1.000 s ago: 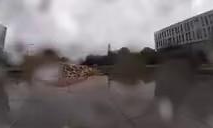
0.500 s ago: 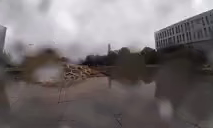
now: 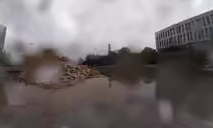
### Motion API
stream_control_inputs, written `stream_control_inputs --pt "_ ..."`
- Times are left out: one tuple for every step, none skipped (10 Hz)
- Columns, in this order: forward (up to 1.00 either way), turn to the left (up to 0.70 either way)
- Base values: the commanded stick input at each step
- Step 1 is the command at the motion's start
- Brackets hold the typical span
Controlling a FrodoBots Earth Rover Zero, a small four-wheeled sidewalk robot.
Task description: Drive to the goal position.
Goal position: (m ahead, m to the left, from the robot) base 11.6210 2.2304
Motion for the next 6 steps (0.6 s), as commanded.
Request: stream_control_inputs --pt "1.0 0.0" --pt "1.0 0.0" --pt "1.0 -0.27" --pt "1.0 -0.4" --pt "1.0 -0.4" --pt "1.0 0.0"
